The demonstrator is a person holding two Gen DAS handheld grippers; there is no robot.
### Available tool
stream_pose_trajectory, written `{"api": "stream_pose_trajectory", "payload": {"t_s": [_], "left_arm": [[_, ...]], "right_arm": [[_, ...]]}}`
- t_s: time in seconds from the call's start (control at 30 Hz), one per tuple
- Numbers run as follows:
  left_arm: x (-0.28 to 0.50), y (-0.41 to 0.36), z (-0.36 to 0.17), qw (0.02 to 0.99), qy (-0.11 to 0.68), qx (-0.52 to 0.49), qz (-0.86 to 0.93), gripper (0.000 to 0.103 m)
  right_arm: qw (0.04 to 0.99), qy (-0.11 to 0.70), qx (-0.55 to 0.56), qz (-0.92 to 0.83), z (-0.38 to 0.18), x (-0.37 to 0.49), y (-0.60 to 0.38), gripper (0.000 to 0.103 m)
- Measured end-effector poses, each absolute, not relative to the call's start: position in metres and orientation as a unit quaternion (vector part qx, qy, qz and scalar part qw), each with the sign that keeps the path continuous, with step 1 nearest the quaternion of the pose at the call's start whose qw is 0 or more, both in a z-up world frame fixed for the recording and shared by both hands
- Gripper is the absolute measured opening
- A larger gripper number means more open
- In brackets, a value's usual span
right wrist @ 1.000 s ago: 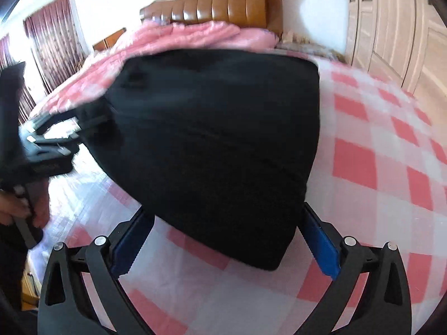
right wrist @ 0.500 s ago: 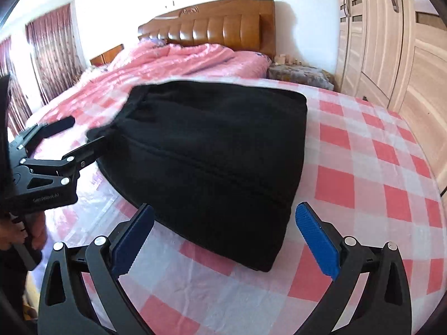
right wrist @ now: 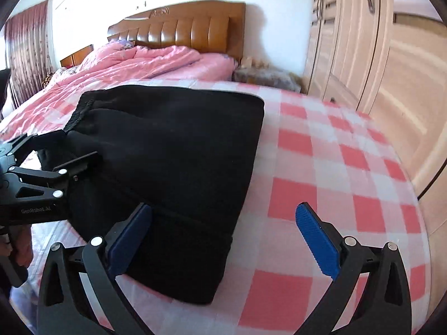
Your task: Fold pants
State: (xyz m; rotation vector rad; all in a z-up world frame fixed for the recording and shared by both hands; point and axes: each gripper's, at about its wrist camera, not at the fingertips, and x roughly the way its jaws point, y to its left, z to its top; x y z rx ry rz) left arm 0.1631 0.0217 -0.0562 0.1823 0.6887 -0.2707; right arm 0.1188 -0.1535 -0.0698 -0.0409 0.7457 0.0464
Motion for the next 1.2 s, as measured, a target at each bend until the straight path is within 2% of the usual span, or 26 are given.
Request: {"api": "stream_pose_trajectory", "payload": {"t_s": [0.03,0.13,0.43,0.57,0.7,0.8,0.87,1.0,1.1,1.2], "left_arm": [[0.157,0.022,-0.05,0.93,0.333,0.094,-0.124,0.102],[0.111,0.036,-0.009,0.96,0.245,0.077,-0.111,0.101],[0.023,0.074,0.101,0.993,0.098,0.07,0.021,0.102],[-0.01,0.071,0.104,0.995,0.064,0.078,0.027,0.102],[-0.035,0.069,0.09,0.998,0.043,0.05,-0.004,0.102],[-0.037,0.065,0.066,0.997,0.076,0.033,0.002,0.102],[-0.024,0.06,0.045,0.99,0.14,0.024,-0.009,0.102],[0.003,0.041,-0.009,0.965,0.251,0.075,0.036,0.102],[0.019,0.041,-0.041,0.941,0.333,0.061,0.019,0.102],[0.026,0.046,-0.054,0.931,0.361,0.048,0.014,0.102]], "right_arm": [[0.935,0.354,-0.024,0.016,-0.06,0.112,-0.155,0.099],[0.95,0.311,-0.017,0.023,-0.034,0.09,-0.158,0.099],[0.986,0.167,0.008,0.003,0.062,0.017,-0.157,0.099],[0.99,0.137,0.003,0.023,0.071,-0.012,-0.146,0.099],[0.991,0.133,-0.002,0.03,0.053,-0.034,-0.134,0.099],[0.985,0.162,-0.008,0.051,0.026,-0.038,-0.126,0.099],[0.98,0.194,-0.012,0.041,0.005,-0.035,-0.122,0.099],[0.952,0.307,-0.013,0.017,-0.04,-0.011,-0.12,0.099],[0.928,0.373,-0.003,0.01,-0.063,0.007,-0.121,0.099],[0.913,0.408,0.012,0.009,-0.079,0.013,-0.123,0.099]]}}
